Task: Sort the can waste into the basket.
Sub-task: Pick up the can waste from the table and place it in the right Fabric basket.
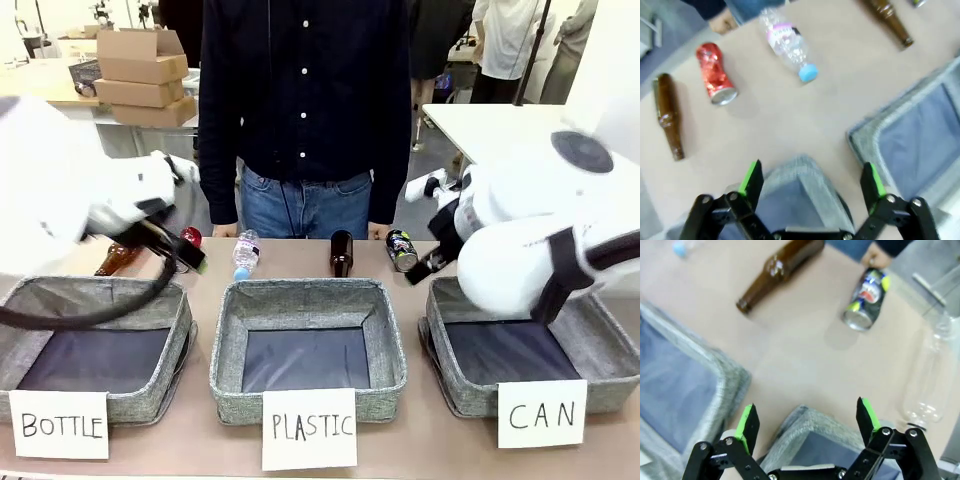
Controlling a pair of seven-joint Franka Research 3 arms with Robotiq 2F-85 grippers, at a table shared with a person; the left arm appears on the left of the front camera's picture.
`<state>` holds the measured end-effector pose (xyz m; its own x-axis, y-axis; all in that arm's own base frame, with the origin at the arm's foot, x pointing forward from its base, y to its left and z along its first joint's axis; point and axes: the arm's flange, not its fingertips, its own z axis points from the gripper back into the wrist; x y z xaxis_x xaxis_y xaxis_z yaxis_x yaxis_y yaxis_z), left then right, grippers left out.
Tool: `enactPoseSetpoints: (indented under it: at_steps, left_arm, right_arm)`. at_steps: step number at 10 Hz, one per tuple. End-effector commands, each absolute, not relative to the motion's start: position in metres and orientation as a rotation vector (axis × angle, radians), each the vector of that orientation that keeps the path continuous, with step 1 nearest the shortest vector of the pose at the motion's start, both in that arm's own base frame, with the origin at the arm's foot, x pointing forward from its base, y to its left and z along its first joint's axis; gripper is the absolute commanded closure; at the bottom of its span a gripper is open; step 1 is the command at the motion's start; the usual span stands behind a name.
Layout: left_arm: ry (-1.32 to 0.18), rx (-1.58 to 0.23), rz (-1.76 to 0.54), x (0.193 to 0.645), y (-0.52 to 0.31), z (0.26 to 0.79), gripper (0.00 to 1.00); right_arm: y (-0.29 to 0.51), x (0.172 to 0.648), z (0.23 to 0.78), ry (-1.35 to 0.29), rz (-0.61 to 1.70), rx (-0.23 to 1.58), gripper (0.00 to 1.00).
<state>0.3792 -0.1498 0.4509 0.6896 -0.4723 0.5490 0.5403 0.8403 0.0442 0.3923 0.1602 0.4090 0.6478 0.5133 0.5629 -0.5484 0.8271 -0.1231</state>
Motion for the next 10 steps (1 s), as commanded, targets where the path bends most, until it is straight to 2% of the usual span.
enactPoseSetpoints:
  at_steps: [1,2,3,4,5,6,7,8,9,10]
  left_arm:
    - [-0.595,-0.126,-0.522,0.309,-0.115,0.531,0.0]
    - [-0.626,-0.087,-0.573,0.269,-0.106,0.531,0.0]
    - [-0.641,-0.078,-0.713,0.253,-0.1,0.509,0.0]
    - [-0.605,-0.121,-0.553,0.323,-0.122,0.538,0.0]
    - [-0.605,-0.121,-0.553,0.323,-0.122,0.538,0.0]
    - [-0.627,-0.1,-0.607,0.288,-0.112,0.568,0.0]
    - [-0.522,-0.391,-0.6,0.295,-0.102,0.565,0.0]
    - [-0.388,-0.79,-0.591,0.303,-0.071,0.565,0.0]
    - [-0.339,-0.995,-0.449,0.313,-0.036,0.558,0.0]
    - [-0.289,-1.158,-0.315,0.322,-0.013,0.543,0.0]
  right_arm:
    - [0.122,0.321,0.47,-0.612,0.534,0.141,0.0]
    - [0.11,0.283,0.474,-0.585,0.592,0.204,0.0]
    - [0.11,0.26,0.461,-0.636,0.568,0.045,0.0]
    - [0.144,0.36,0.479,-0.621,0.563,0.145,0.0]
    - [0.137,0.341,0.505,-0.624,0.572,0.136,0.0]
    - [0.136,0.337,0.5,-0.542,0.79,0.304,0.0]
    - [0.12,0.335,0.501,-0.554,0.727,0.623,0.0]
    - [0.092,0.332,0.507,-0.397,0.563,0.99,0.0]
    - [0.059,0.329,0.506,-0.383,0.379,1.19,0.0]
    - [0.03,0.325,0.498,-0.382,0.246,1.305,0.0]
